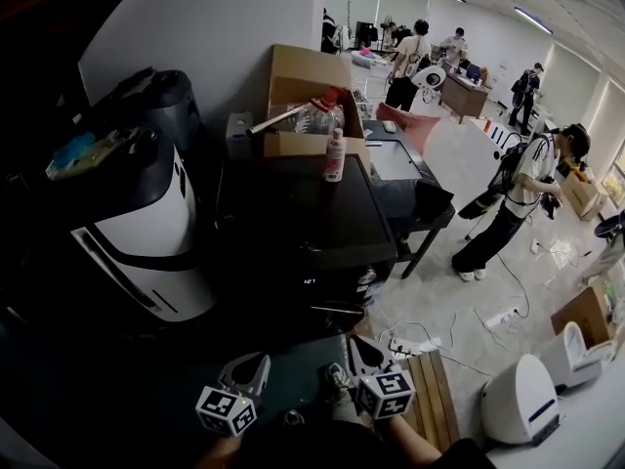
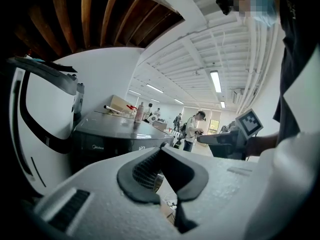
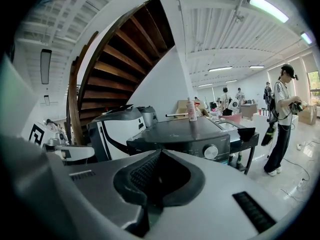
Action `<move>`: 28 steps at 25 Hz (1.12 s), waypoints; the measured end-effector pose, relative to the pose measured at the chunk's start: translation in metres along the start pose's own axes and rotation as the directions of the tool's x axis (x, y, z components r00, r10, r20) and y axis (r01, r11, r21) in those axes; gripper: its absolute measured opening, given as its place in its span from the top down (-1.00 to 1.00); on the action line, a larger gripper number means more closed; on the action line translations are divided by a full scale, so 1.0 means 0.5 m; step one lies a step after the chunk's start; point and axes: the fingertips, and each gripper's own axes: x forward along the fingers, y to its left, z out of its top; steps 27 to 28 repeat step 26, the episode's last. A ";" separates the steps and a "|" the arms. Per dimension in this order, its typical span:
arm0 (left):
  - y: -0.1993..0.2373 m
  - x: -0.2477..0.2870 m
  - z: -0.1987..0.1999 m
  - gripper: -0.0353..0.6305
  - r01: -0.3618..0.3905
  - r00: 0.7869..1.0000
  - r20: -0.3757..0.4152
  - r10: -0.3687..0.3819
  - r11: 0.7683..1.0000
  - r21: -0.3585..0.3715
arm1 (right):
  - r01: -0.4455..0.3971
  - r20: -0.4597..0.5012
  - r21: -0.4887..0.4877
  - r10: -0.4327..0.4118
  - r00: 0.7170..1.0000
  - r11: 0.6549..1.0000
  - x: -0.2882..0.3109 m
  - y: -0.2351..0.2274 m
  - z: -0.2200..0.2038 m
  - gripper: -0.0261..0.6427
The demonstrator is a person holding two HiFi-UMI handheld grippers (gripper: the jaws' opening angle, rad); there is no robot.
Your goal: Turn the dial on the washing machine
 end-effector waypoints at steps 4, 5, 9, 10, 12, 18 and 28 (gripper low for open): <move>-0.004 -0.005 -0.008 0.87 -0.001 1.000 -0.002 0.001 1.000 -0.007 | 0.003 -0.015 -0.006 -0.003 1.000 1.000 -0.006 0.006 -0.004 0.93; -0.005 -0.005 -0.010 0.87 0.000 1.000 -0.004 0.000 1.000 -0.008 | 0.007 -0.018 -0.007 -0.007 1.000 1.000 -0.007 0.005 -0.005 0.93; -0.011 0.001 -0.012 0.87 0.008 1.000 -0.006 -0.008 1.000 -0.005 | 0.015 -0.023 -0.002 -0.015 1.000 1.000 -0.010 0.000 -0.009 0.93; -0.012 0.004 -0.010 0.87 0.011 1.000 -0.005 -0.011 1.000 -0.003 | 0.017 -0.023 -0.001 -0.017 1.000 1.000 -0.011 -0.002 -0.009 0.93; -0.016 0.007 -0.006 0.87 0.017 1.000 -0.005 -0.017 1.000 0.001 | 0.022 -0.023 0.002 -0.022 1.000 1.000 -0.012 -0.005 -0.008 0.93; -0.018 0.012 -0.005 0.87 0.024 1.000 -0.012 -0.024 1.000 0.005 | 0.023 -0.020 0.001 -0.023 1.000 1.000 -0.009 -0.005 -0.004 0.93; -0.012 0.013 -0.003 0.87 0.028 1.000 -0.013 -0.028 1.000 0.007 | 0.026 -0.017 0.001 -0.026 1.000 1.000 -0.002 -0.004 -0.003 0.93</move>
